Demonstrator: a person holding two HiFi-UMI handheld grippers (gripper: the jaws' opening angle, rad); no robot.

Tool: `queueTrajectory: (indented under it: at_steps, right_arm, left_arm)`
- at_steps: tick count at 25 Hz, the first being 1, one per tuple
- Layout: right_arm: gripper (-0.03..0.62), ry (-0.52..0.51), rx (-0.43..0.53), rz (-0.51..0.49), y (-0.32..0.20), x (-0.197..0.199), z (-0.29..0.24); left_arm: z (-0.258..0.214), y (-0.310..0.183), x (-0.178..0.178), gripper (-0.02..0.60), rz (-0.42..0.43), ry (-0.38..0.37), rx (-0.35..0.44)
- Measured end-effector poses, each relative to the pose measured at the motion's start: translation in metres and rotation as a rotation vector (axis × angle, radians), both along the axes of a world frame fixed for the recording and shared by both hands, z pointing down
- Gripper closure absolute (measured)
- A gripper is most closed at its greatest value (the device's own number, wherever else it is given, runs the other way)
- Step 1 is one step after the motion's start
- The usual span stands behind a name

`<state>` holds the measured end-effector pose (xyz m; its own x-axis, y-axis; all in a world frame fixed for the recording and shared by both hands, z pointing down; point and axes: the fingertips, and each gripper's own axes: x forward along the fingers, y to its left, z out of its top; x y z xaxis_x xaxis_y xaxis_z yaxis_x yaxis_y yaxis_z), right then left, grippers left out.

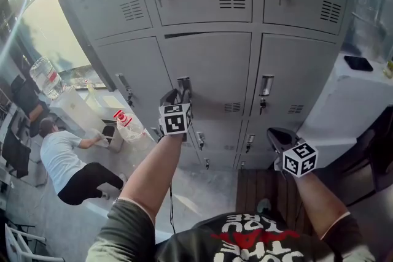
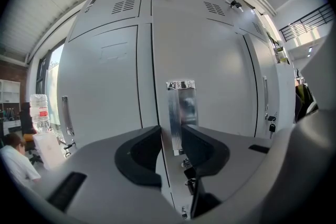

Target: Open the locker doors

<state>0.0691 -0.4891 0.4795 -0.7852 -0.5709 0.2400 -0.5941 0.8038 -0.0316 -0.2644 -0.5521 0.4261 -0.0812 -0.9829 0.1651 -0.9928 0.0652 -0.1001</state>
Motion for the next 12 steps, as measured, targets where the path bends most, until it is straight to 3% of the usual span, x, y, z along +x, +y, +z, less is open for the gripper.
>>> queueTrajectory:
  at_steps: [12]
  right_arm:
    - [0.557, -0.002, 0.003, 0.007, 0.014, -0.009, -0.002]
  left_arm:
    - [-0.001, 0.032, 0.014, 0.460, 0.027, 0.082, -0.005]
